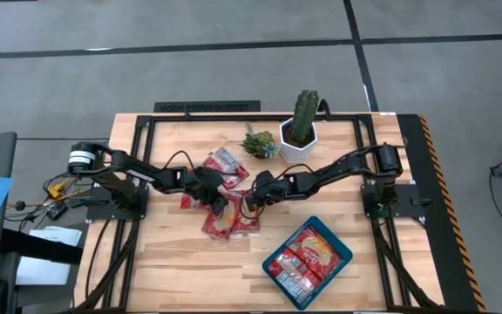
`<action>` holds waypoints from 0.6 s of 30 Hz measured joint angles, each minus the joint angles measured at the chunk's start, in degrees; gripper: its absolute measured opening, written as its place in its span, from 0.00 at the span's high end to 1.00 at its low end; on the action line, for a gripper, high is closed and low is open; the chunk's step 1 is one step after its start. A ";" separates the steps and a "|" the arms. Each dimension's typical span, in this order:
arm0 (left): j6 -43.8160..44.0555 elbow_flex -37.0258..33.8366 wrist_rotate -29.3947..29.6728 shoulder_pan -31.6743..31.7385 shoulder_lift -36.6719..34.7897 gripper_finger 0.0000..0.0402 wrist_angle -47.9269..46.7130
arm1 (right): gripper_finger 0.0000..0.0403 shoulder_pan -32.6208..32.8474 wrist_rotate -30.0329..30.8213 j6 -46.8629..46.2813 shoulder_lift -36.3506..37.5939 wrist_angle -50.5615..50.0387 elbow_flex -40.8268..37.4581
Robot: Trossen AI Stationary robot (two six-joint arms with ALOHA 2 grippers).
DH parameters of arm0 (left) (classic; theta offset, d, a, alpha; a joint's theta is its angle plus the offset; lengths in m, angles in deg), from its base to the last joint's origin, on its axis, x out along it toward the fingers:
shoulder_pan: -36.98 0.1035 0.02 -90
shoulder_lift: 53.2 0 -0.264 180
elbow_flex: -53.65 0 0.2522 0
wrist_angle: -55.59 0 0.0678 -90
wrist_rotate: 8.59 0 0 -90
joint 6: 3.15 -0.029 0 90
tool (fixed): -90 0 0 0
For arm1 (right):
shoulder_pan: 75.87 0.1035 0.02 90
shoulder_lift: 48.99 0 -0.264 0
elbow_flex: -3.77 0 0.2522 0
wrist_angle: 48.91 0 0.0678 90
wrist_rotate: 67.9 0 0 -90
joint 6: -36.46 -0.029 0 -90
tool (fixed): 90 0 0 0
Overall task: Sort popcorn bags into baskets
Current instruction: Put the popcorn bag into the bin
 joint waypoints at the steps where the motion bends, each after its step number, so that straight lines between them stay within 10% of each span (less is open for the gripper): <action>1: -0.16 -0.11 -1.46 0.41 -0.91 1.00 -0.61 | 0.98 -0.31 -0.27 0.66 0.61 -0.54 -0.01; 9: 0.17 -0.09 -7.22 3.18 -12.99 1.00 -6.01 | 0.99 -2.41 -0.43 4.72 8.43 -8.00 0.00; 18: -1.29 0.00 -0.33 5.20 -31.01 1.00 -22.44 | 1.00 -1.97 -0.64 10.39 22.89 -16.33 0.00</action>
